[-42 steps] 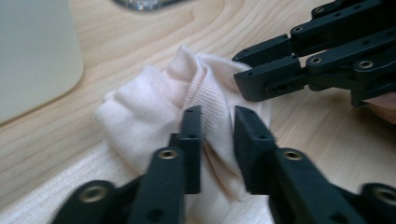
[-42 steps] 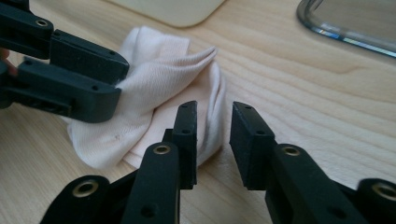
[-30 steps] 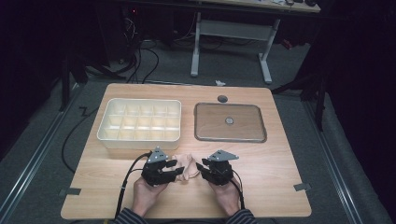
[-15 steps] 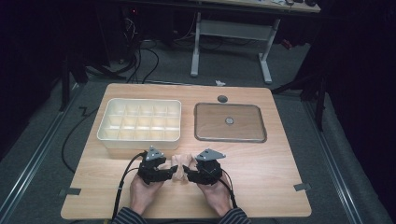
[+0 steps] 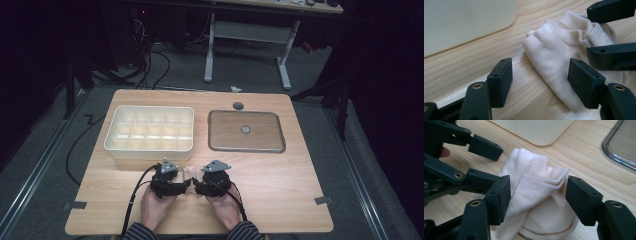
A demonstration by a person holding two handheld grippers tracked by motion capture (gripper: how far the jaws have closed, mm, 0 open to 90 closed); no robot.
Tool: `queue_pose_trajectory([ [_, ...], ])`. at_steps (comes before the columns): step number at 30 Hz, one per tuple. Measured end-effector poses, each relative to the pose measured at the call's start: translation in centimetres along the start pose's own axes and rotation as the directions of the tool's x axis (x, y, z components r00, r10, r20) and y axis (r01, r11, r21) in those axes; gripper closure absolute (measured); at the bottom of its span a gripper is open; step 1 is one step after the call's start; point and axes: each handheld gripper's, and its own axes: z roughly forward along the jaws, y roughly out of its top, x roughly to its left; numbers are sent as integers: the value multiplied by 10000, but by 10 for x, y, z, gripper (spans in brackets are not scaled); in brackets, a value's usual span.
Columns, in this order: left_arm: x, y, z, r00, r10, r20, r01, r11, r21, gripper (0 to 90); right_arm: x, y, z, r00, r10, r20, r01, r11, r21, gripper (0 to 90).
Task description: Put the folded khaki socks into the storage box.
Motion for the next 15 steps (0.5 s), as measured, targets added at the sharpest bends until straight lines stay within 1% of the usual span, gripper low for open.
queue_pose_trajectory([
  [1, -2, -1, 1, 9998, 155, -105, -155, 9999, -36, 369, -3, -2, 0, 9999, 6, 103, -6, 10000, -6, 398],
  [2, -2, -1, 1, 9998, 155, -105, -155, 9999, -36, 369, -3, -2, 0, 9999, 6, 103, -6, 10000, -6, 398],
  [4, -4, -2, 1, 9988, 406, -273, -409, 9991, -78, 369, -8, -5, -2, 9996, 139, 254, -139, 9999, -4, 426],
  [5, -4, -2, 1, 9988, 406, -273, -409, 9991, -78, 368, -8, -5, -2, 9996, 139, 254, -139, 9999, -4, 426],
  [6, -4, -3, 1, 9987, 438, -272, -442, 9989, -140, 368, -12, -7, -4, 9992, 186, 340, -186, 9998, -12, 446],
  [11, -4, -4, 1, 9981, 556, -280, -562, 9982, -204, 360, -19, -11, -7, 9983, 279, 516, -279, 9996, 4, 458],
  [12, -4, -8, 2, 9977, 618, -280, -631, 9968, -486, 352, -22, -14, -7, 9980, 320, 536, -325, 9994, 82, 462],
  [15, -3, -8, 2, 9980, 578, -272, -592, 9969, -514, 350, -25, -18, -6, 9980, 309, 548, -318, 9994, 163, 465],
])
